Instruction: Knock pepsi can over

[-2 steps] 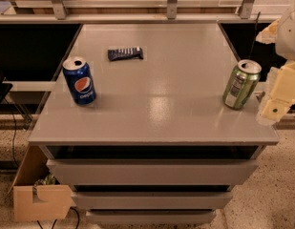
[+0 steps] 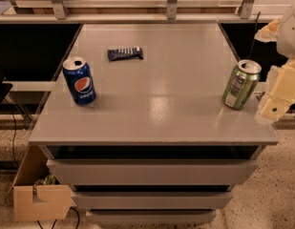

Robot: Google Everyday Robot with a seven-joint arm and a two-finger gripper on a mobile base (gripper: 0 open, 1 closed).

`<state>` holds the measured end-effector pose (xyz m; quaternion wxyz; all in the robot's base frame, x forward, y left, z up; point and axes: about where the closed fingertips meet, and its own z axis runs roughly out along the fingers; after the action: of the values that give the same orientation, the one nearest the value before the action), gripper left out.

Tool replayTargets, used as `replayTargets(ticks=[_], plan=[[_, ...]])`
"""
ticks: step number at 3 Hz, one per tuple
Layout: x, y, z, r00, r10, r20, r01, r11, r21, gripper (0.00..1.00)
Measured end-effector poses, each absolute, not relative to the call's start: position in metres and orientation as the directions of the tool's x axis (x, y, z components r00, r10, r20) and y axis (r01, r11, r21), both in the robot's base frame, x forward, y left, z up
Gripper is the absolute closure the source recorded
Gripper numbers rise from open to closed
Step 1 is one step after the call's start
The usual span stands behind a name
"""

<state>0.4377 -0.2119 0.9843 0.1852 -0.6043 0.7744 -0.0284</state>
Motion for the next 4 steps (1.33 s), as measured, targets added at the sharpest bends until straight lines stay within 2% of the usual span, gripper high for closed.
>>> replayTargets(ticks=[1,2,3,4], plan=[[0.445,-0.187,0.971,-0.165,-0.91,-0.381,-0.934,0.268,-0.236,0.0],[0.458,-0.129,0.959,-0.115,-0.822,-0.557,-0.952,0.251,-0.174,0.0],[0.454,-0.106,0.972,-0.102,-0.771,-0.629,-0.959,0.245,-0.146,0.0],[0.453,-0.106,0.972,-0.102,-0.771,-0.628,-0.959,0.245,-0.145,0.0]])
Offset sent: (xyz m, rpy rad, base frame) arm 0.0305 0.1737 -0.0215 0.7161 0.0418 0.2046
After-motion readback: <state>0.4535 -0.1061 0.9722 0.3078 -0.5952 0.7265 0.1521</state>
